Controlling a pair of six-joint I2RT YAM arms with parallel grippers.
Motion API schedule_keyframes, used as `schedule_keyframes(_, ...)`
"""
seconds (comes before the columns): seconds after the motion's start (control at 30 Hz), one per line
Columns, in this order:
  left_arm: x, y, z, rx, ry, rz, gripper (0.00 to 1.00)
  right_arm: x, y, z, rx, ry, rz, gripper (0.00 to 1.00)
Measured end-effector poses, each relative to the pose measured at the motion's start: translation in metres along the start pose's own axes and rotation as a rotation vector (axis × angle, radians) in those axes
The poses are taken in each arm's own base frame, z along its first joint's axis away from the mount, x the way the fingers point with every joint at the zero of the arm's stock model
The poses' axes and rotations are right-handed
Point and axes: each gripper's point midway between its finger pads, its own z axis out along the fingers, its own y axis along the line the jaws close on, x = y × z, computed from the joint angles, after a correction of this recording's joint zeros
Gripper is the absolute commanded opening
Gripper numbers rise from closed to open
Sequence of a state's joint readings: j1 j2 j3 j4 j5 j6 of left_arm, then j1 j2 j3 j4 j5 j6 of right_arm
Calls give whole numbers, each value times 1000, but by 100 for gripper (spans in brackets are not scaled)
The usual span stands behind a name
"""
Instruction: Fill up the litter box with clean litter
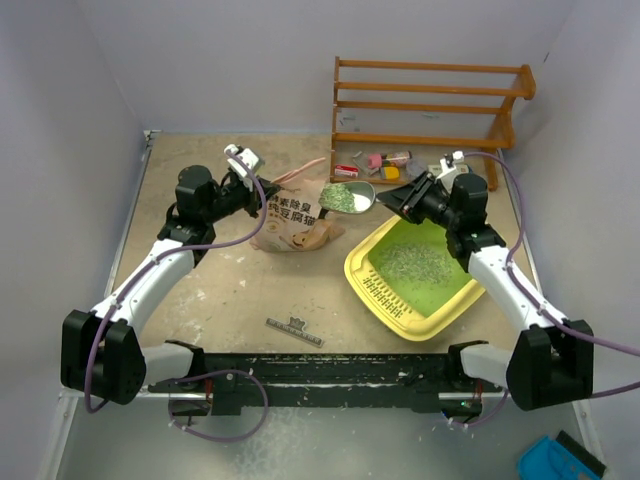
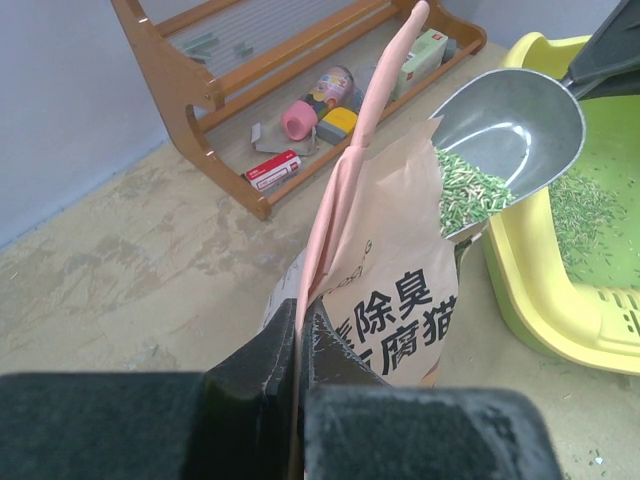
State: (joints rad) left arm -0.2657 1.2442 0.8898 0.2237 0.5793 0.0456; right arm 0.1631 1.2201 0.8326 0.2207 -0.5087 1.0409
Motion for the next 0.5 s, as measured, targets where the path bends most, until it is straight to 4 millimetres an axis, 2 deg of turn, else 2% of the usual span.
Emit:
schedule_keyframes(0.23, 0, 1, 0, -6, 0, 1, 0, -3, 6, -15, -9, -48, 1, 0)
schedule_keyframes(0.5, 0, 2, 0, -8, 0, 0, 0, 1, -4, -23, 14, -78, 49, 0)
